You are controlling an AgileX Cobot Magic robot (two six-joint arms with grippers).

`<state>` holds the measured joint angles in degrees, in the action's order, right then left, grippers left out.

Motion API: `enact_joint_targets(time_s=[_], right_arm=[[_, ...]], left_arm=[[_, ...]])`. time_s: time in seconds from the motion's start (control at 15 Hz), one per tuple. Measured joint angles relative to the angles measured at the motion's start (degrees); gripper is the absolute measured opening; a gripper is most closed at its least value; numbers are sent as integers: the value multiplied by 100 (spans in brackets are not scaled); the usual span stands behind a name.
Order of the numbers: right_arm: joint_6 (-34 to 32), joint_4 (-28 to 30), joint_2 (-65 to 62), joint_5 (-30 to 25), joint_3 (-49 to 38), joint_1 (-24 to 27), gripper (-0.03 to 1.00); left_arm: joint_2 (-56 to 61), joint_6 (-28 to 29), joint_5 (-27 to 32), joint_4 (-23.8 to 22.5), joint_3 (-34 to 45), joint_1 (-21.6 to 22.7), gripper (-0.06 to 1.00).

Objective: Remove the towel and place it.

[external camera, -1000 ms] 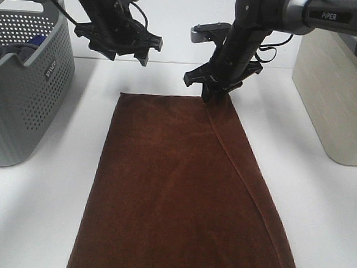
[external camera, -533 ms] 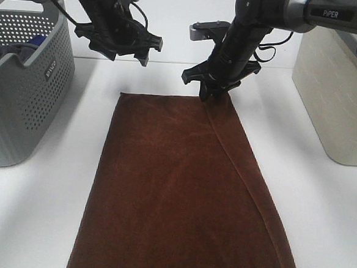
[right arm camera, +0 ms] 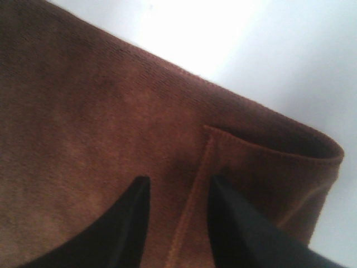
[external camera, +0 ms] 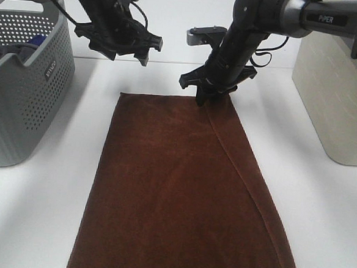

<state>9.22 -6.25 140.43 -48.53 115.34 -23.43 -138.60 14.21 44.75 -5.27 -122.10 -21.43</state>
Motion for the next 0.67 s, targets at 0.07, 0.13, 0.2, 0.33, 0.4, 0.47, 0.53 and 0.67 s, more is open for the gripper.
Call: enact_joint_targets(time_s=[0.07, 0.13, 0.2, 0.33, 0.4, 0.47, 0.53, 0.67], right_arm=[[-166, 212, 23, -6, 0, 0, 38], [-275, 401, 34, -6, 0, 0, 39], [-304, 464, 34, 11, 0, 0, 40], [-292, 378, 34, 57, 0, 6, 41], [-241, 275, 34, 92, 0, 6, 41], [-183, 195, 34, 97, 0, 6, 41], [-126, 149, 34, 103, 0, 6, 41], [-103, 160, 34, 132, 0, 6, 41]], left_arm=[[0, 0, 0, 0, 0, 0, 68], [0, 0, 0, 0, 0, 0, 68], [0, 0, 0, 0, 0, 0, 68], [0, 0, 0, 0, 0, 0, 68], [0, 0, 0, 0, 0, 0, 68], [0, 0, 0, 0, 0, 0, 68], [0, 0, 0, 0, 0, 0, 68], [0, 0, 0, 0, 0, 0, 68]])
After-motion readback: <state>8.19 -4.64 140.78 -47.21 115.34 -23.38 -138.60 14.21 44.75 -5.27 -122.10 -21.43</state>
